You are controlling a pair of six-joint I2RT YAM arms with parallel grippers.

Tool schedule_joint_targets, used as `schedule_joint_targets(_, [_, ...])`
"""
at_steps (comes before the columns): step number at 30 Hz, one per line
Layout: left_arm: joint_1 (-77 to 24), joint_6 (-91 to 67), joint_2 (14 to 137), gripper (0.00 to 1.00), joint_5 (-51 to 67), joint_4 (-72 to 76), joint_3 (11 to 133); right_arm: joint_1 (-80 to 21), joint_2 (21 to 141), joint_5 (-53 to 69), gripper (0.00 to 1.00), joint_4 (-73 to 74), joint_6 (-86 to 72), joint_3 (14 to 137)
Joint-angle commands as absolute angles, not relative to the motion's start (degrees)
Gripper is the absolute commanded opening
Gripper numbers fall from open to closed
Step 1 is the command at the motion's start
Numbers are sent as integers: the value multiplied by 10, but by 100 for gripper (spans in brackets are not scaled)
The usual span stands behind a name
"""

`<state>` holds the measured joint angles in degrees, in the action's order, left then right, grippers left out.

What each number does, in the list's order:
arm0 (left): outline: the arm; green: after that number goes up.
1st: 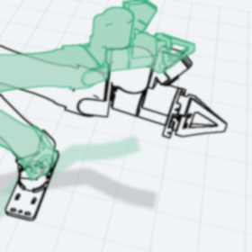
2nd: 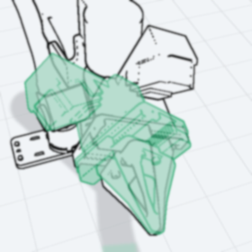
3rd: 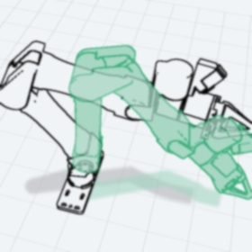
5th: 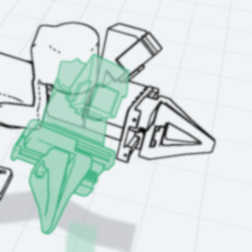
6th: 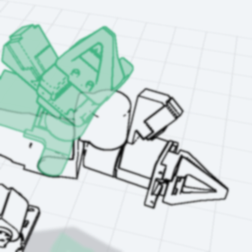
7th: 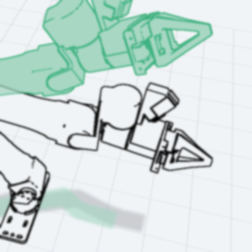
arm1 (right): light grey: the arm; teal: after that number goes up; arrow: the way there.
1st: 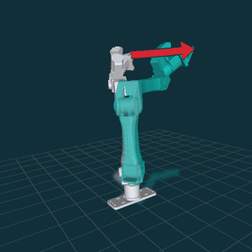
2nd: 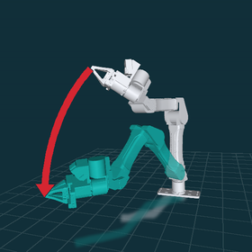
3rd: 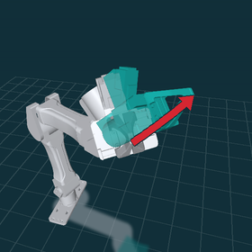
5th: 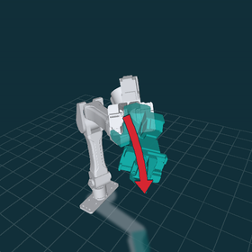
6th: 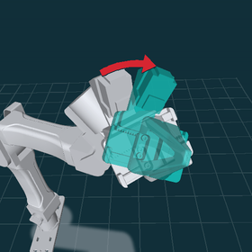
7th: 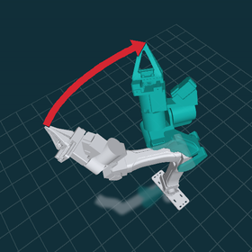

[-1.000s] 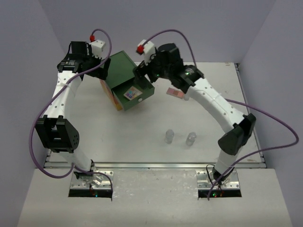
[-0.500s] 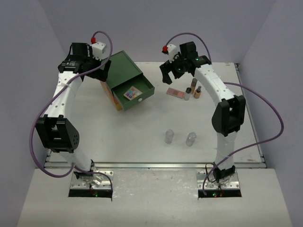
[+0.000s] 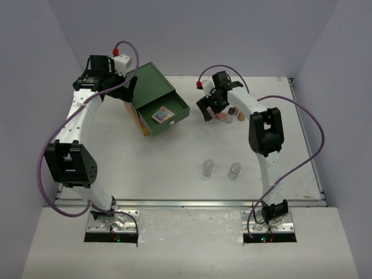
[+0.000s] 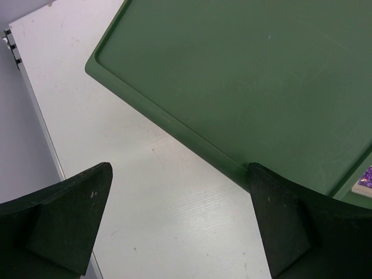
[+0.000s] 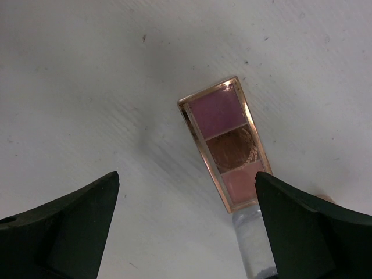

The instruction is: Organize the makeup

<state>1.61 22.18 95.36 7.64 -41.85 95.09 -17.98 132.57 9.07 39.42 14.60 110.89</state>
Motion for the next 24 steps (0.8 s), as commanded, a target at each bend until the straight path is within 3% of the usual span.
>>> schedule_joint_targets(1, [22, 222, 964, 99, 72, -412, 943, -179, 1352, 67, 99, 371, 150, 1115])
schedule_joint_targets(24, [22, 240, 979, 100, 50, -403, 953, -167, 1417, 62, 99, 353, 138, 1138])
